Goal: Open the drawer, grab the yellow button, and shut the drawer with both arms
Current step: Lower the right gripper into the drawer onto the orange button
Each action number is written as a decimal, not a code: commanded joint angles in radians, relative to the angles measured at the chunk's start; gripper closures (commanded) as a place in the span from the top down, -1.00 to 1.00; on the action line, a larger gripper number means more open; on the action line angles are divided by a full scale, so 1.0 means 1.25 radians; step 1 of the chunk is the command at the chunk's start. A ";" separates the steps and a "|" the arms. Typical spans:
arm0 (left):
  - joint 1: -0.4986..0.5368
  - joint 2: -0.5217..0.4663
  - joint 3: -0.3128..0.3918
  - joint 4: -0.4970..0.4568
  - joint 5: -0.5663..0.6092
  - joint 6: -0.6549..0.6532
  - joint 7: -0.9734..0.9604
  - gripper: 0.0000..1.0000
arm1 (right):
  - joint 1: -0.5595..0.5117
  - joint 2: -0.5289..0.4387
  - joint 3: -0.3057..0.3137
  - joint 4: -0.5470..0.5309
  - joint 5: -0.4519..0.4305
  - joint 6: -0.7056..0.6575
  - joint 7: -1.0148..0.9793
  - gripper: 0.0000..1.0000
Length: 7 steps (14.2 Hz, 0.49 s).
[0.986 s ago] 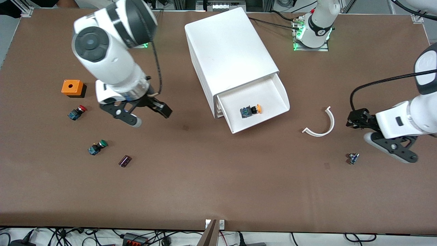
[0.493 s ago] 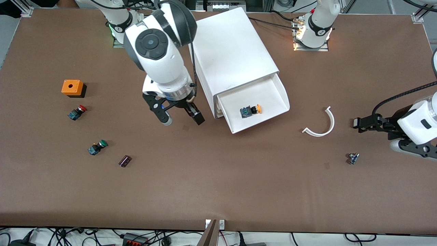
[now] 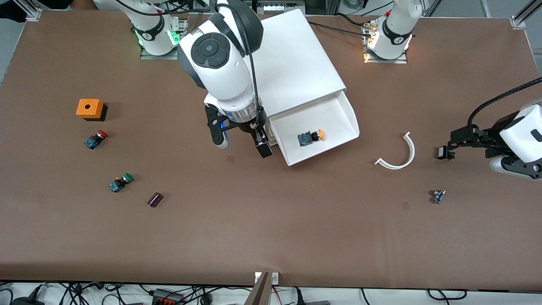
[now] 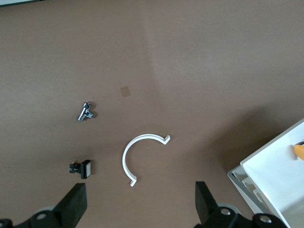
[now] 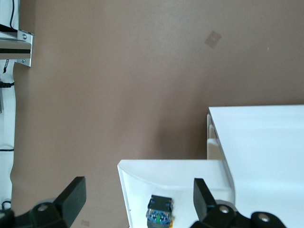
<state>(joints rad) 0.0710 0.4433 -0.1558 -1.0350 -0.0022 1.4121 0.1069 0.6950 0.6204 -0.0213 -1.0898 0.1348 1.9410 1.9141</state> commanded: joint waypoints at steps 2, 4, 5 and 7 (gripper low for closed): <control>0.002 -0.004 0.001 -0.002 -0.001 -0.008 -0.006 1.00 | 0.017 0.032 0.018 0.046 0.009 0.009 0.094 1.00; 0.002 -0.004 0.002 -0.002 -0.002 -0.008 -0.006 1.00 | 0.020 0.046 0.021 0.055 0.009 0.029 0.135 1.00; 0.002 -0.004 0.003 -0.002 -0.001 -0.008 -0.006 1.00 | 0.020 0.051 0.022 0.056 0.009 0.038 0.143 1.00; 0.003 -0.004 0.004 -0.003 -0.002 -0.009 -0.005 1.00 | 0.020 0.056 0.032 0.056 0.009 0.055 0.165 1.00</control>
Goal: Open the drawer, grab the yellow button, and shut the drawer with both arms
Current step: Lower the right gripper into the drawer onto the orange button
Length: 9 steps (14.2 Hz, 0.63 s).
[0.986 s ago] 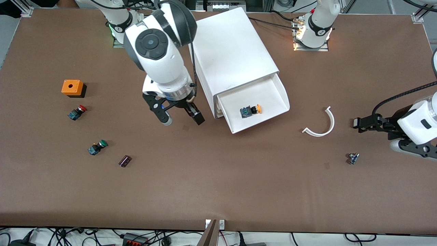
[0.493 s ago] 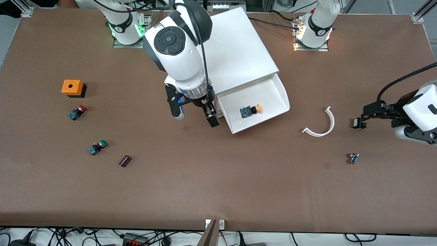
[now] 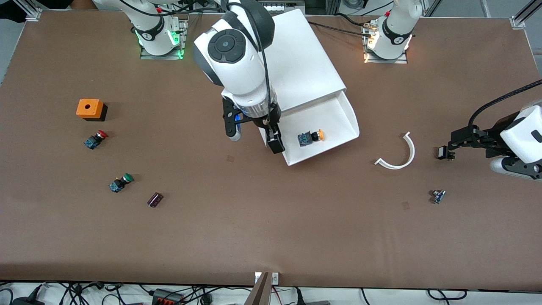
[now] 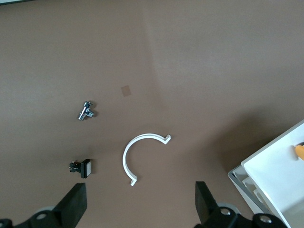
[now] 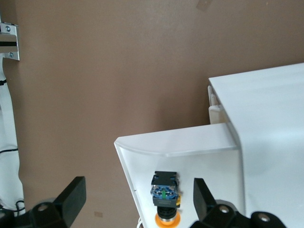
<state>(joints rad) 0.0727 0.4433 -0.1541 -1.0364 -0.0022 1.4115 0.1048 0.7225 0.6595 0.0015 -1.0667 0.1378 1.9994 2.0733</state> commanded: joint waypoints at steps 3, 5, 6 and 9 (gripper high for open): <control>0.002 -0.004 0.003 -0.002 -0.002 -0.009 -0.004 1.00 | -0.001 0.038 0.016 0.037 0.006 0.033 0.083 1.00; 0.002 -0.004 0.003 -0.002 -0.002 -0.009 -0.004 1.00 | 0.007 0.050 0.018 0.037 0.006 0.056 0.112 1.00; 0.002 -0.004 0.003 -0.002 -0.002 -0.009 -0.004 1.00 | 0.010 0.058 0.020 0.037 0.006 0.064 0.121 1.00; 0.001 -0.004 0.003 -0.002 -0.002 -0.009 -0.004 1.00 | 0.018 0.068 0.025 0.037 0.006 0.078 0.157 1.00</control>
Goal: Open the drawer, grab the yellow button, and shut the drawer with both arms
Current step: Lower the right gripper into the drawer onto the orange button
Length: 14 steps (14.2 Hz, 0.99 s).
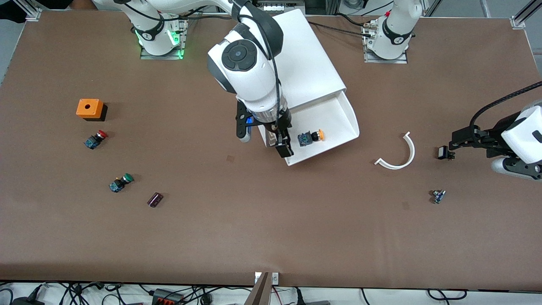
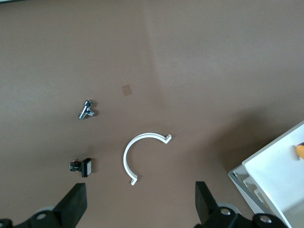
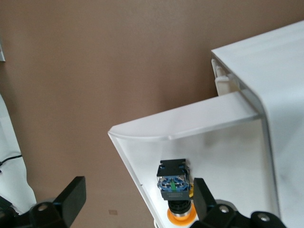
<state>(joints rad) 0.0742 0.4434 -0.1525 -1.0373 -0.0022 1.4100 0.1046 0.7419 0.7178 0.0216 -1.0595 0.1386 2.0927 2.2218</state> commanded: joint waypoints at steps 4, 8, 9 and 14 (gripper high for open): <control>0.000 -0.004 0.002 -0.001 -0.002 -0.006 -0.004 1.00 | 0.019 0.044 0.007 0.032 0.006 0.027 0.072 1.00; 0.000 -0.004 0.002 -0.001 -0.002 -0.006 -0.004 1.00 | 0.024 0.061 0.009 0.032 0.006 0.059 0.090 1.00; 0.000 -0.004 0.002 -0.001 -0.002 -0.006 -0.004 1.00 | 0.024 0.067 0.009 0.032 0.006 0.071 0.100 1.00; 0.000 -0.004 0.002 -0.001 -0.002 -0.006 -0.004 1.00 | 0.032 0.086 0.009 0.032 0.006 0.108 0.140 1.00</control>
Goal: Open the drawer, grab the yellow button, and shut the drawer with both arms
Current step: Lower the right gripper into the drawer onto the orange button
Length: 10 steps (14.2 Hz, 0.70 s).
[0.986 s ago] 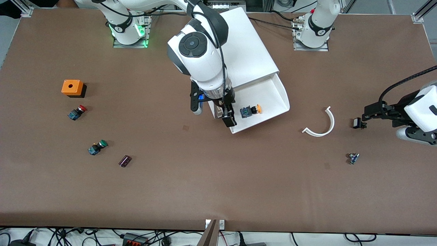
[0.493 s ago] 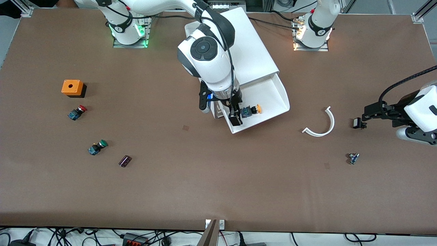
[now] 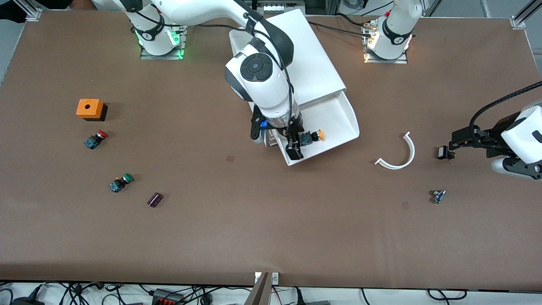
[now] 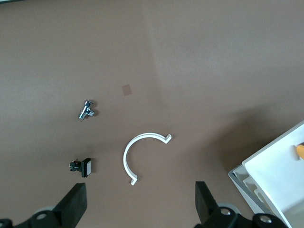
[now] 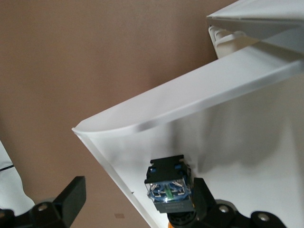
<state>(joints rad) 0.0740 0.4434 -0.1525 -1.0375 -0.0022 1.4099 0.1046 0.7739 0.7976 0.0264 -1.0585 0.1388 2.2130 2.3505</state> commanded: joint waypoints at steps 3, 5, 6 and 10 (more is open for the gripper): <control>0.000 -0.004 0.002 -0.001 -0.003 -0.006 -0.004 1.00 | 0.014 0.030 0.005 0.031 0.007 0.013 0.046 1.00; -0.002 -0.004 -0.001 -0.001 0.001 -0.006 -0.004 1.00 | 0.021 0.031 0.005 0.029 0.006 0.007 0.051 1.00; -0.002 -0.004 -0.003 -0.001 -0.001 -0.006 -0.004 1.00 | 0.023 0.031 0.005 0.029 0.006 0.005 0.051 1.00; -0.002 -0.004 -0.004 0.000 -0.002 -0.006 -0.004 1.00 | 0.023 0.031 0.005 0.029 0.006 0.005 0.050 0.55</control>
<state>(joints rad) 0.0714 0.4434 -0.1551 -1.0375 -0.0022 1.4099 0.1046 0.8017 0.8195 0.0271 -1.0582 0.1389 2.2254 2.3927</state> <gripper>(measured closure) 0.000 0.075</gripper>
